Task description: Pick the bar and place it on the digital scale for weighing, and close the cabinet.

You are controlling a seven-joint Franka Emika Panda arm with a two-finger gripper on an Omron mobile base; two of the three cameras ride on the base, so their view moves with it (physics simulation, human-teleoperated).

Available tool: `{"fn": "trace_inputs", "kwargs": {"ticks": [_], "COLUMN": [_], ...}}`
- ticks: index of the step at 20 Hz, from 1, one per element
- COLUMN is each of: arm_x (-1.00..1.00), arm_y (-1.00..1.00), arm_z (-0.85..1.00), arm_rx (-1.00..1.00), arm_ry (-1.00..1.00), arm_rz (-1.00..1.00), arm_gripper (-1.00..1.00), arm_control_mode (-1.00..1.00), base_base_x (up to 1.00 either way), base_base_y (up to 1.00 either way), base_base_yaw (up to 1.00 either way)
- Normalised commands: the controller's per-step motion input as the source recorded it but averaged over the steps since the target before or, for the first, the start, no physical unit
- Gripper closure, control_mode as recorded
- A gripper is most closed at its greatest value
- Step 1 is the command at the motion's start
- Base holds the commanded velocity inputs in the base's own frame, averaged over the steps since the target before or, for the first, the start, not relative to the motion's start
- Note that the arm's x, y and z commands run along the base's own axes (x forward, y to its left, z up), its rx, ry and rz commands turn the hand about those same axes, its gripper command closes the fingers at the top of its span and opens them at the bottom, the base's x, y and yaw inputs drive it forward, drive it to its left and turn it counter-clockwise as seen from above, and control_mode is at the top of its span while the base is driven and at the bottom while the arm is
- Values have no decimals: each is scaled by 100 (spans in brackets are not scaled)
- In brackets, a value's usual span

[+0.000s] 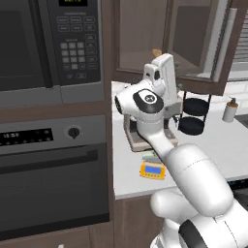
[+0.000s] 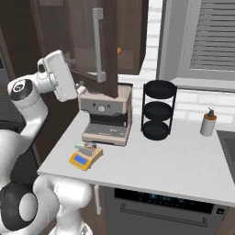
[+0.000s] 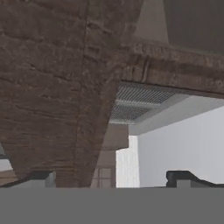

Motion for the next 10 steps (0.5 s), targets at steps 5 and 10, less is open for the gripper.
{"fn": "trace_inputs", "kwargs": {"ticks": [5,10], "arm_x": [58,73], "arm_y": [-40,-56], "arm_z": [23,0], "arm_rx": [22,28], "arm_ry": [-12,-13], "arm_rz": [3,16], "arm_gripper": [-100,-100], "arm_control_mode": [-100,-100], "base_base_x": [0,0], "base_base_y": [0,0], "base_base_yaw": [0,0]}}
